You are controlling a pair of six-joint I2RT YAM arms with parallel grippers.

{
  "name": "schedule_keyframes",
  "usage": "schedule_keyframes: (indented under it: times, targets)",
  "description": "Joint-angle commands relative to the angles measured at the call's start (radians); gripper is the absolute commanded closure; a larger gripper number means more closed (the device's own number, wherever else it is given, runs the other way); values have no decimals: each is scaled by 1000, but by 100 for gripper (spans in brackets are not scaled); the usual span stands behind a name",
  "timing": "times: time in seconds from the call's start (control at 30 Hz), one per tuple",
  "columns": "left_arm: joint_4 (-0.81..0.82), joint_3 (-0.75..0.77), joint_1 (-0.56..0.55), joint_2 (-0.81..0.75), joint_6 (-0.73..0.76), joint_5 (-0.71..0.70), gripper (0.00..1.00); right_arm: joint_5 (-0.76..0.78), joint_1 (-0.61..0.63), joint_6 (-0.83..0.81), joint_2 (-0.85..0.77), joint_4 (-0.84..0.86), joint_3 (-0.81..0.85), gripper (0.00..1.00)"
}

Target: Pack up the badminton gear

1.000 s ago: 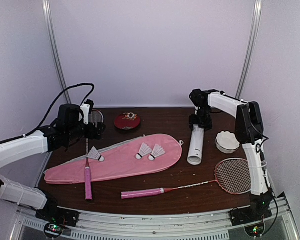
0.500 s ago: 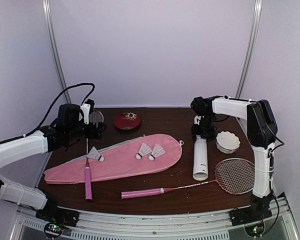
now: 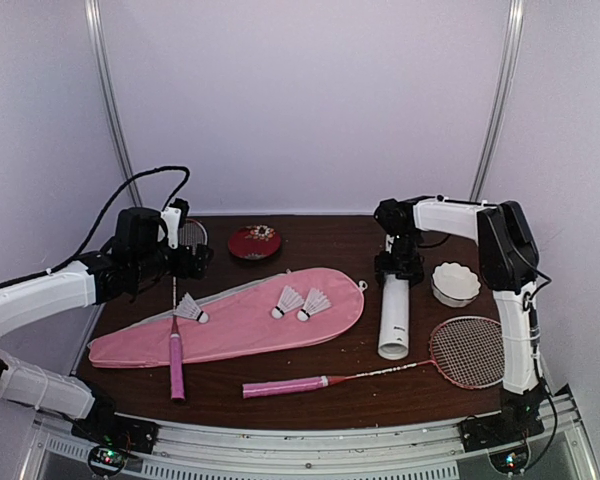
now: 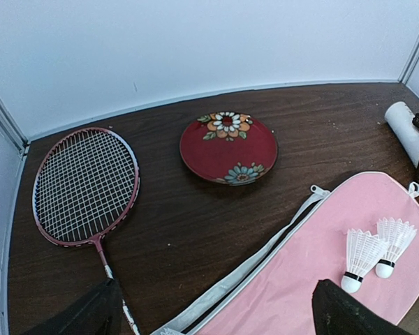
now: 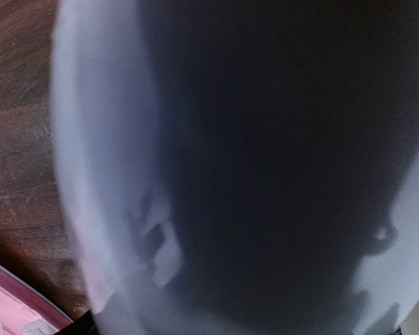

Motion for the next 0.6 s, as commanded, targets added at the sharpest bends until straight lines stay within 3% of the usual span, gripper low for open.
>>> schedule_keyframes:
  times: [0.0, 0.07, 0.2, 0.43, 0.57]
  targets:
    - [49, 12, -6, 1, -14, 2, 2, -18, -4, 55, 13, 10, 1, 29]
    - [49, 15, -6, 5, -17, 2, 2, 3, -6, 53, -9, 17, -2, 38]
    - [30, 32, -6, 9, -25, -2, 2, 19, -13, 37, -95, 30, 15, 47]
    - [32, 48, -7, -27, -40, 40, 2, -67, -12, -58, -320, 78, 50, 49]
    - [25, 69, -6, -55, -27, 97, 2, -112, 23, -174, -504, 199, -53, 46]
